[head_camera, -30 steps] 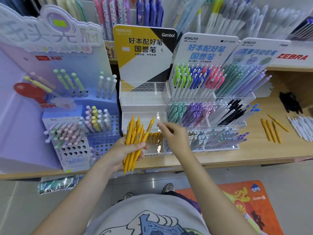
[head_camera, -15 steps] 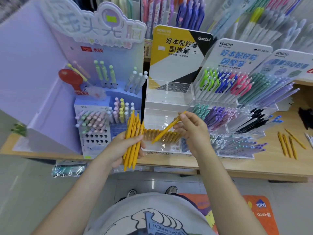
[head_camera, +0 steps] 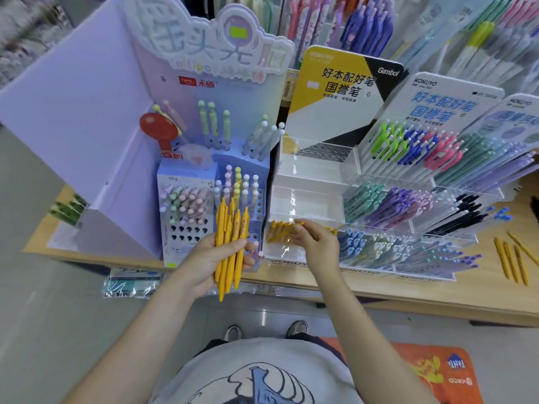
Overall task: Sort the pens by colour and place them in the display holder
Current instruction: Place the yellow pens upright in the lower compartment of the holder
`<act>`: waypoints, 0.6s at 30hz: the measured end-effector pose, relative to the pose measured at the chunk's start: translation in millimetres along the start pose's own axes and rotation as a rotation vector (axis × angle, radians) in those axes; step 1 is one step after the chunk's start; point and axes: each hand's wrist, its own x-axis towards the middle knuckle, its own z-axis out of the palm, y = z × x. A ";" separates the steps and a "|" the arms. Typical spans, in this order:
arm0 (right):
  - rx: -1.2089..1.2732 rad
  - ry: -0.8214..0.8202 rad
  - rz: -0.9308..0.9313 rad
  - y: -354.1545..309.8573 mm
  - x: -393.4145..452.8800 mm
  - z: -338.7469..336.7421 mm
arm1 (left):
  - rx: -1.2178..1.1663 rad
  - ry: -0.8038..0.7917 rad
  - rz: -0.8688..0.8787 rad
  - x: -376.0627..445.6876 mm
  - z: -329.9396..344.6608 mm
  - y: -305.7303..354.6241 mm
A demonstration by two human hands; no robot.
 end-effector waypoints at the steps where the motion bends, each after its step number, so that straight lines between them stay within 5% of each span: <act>1: -0.020 -0.003 -0.007 0.7 1.3 0.5 | -0.022 0.006 -0.006 -0.3 -1.5 -1.0; 9: -0.134 -0.017 -0.080 -1.2 -1.2 4.8 | -0.062 0.010 -0.039 2.2 -5.9 -5.5; 18: -0.536 -0.125 -0.386 -1.6 -7.9 20.1 | -0.032 -0.014 -0.037 2.2 -6.3 -8.9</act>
